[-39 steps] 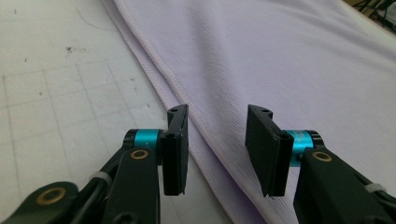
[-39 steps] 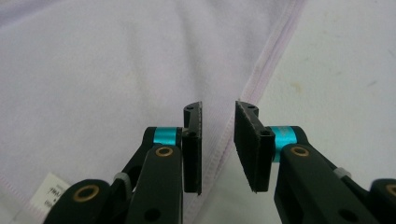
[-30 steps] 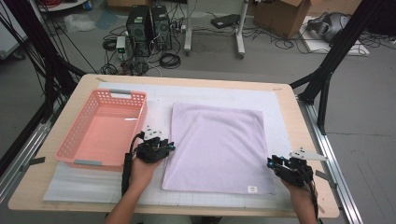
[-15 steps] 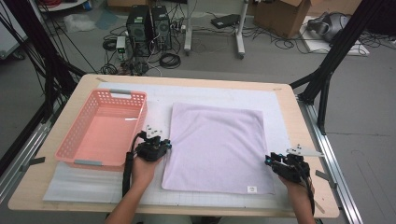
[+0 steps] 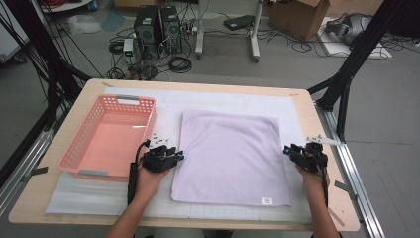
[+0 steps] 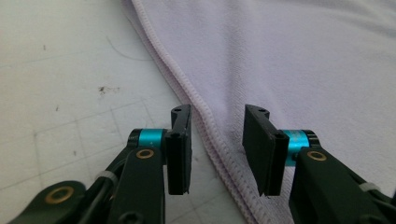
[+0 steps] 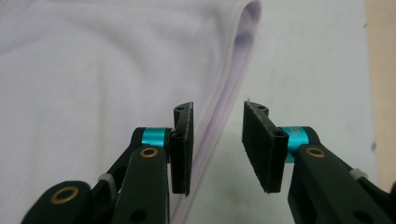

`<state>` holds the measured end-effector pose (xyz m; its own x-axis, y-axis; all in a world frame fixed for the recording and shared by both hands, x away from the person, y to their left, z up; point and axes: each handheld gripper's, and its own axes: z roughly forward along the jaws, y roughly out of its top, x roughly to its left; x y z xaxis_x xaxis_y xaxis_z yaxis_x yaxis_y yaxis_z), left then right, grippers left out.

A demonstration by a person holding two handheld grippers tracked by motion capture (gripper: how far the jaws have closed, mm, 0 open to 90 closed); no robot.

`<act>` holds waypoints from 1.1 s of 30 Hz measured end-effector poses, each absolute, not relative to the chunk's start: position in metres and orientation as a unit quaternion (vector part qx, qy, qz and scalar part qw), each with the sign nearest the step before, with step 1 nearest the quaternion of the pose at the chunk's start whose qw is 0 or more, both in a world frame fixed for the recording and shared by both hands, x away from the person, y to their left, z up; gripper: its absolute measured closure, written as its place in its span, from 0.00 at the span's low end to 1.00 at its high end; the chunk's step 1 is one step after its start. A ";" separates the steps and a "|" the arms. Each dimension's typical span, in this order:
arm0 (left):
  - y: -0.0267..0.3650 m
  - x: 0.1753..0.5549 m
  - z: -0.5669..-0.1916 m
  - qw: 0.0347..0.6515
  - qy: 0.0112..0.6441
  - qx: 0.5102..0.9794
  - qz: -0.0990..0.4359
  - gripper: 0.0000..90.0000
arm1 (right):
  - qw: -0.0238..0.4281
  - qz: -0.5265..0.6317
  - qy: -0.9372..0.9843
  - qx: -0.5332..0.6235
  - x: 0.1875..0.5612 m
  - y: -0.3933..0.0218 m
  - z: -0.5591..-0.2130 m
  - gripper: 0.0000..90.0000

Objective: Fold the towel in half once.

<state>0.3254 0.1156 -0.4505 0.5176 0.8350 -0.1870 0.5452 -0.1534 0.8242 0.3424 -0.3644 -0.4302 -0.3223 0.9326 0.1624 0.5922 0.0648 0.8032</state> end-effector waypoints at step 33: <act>0.121 0.322 -0.439 0.545 0.420 0.713 0.137 0.34 | 0.221 0.431 0.727 0.487 0.305 -0.380 -0.432 0.26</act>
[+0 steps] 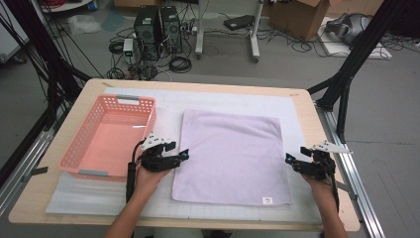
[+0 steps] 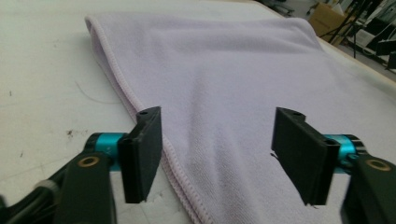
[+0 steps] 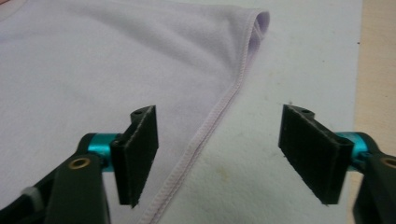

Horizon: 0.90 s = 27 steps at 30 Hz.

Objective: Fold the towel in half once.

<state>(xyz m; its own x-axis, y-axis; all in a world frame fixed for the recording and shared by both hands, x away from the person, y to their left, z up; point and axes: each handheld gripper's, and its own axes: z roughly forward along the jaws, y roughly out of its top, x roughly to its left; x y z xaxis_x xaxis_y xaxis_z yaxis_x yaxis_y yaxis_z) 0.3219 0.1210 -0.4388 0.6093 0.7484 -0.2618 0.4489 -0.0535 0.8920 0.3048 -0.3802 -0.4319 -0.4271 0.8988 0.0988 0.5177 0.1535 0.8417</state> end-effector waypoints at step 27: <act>0.123 0.320 -0.436 0.561 0.403 0.711 0.132 0.21 | 0.235 0.457 0.723 0.462 0.296 -0.373 -0.423 0.23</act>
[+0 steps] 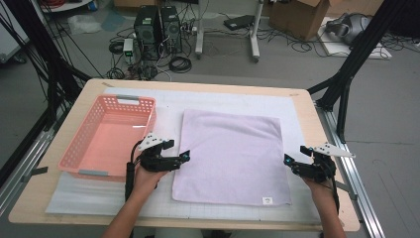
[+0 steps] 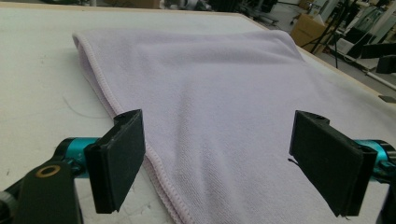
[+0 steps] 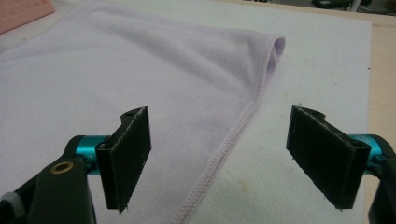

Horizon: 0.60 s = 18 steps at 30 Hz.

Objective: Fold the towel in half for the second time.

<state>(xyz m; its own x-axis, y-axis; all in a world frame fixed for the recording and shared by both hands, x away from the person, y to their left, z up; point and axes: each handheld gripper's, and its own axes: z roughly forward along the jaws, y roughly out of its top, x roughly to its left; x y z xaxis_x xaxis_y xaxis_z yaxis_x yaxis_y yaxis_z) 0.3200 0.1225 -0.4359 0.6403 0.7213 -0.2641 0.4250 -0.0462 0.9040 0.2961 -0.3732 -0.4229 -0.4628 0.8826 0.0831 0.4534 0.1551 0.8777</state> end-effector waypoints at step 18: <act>0.116 0.329 -0.429 0.572 0.389 0.705 0.156 0.23 | 0.225 0.455 0.724 0.468 0.301 -0.375 -0.425 0.23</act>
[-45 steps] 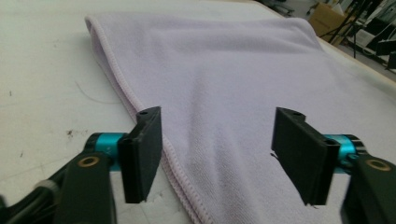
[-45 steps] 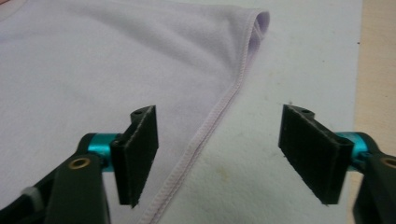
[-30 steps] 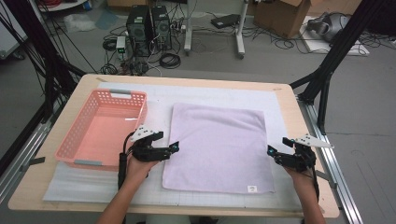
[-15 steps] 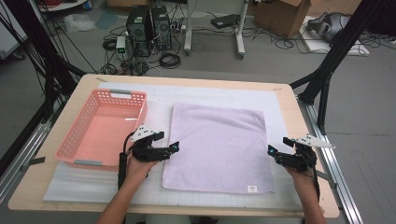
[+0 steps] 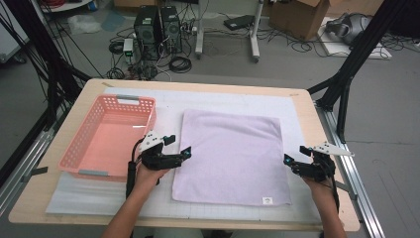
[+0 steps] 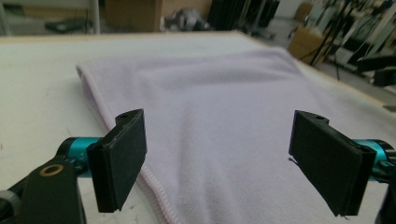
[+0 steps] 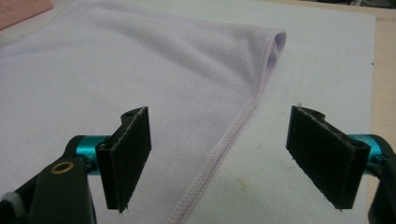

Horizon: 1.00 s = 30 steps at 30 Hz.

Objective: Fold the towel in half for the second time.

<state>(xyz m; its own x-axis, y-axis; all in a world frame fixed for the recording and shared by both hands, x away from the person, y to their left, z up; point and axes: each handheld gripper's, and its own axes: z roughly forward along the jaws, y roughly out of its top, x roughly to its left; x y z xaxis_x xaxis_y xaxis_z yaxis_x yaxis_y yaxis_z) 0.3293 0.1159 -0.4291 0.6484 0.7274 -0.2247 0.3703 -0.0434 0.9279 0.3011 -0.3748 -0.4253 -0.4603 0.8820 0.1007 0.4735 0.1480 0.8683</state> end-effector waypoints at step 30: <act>0.097 0.436 -0.439 0.462 0.500 0.717 0.149 0.24 | 0.175 0.386 0.724 0.544 0.394 -0.363 -0.433 0.26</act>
<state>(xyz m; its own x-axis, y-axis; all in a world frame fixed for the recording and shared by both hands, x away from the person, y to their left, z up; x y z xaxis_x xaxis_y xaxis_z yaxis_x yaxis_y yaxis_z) 0.4357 0.0967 -0.4385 0.4556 0.8546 -0.2493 0.5795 -0.0721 0.8118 0.3937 -0.3633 -0.4332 -0.3464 0.9232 0.1666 0.6525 0.1095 0.7498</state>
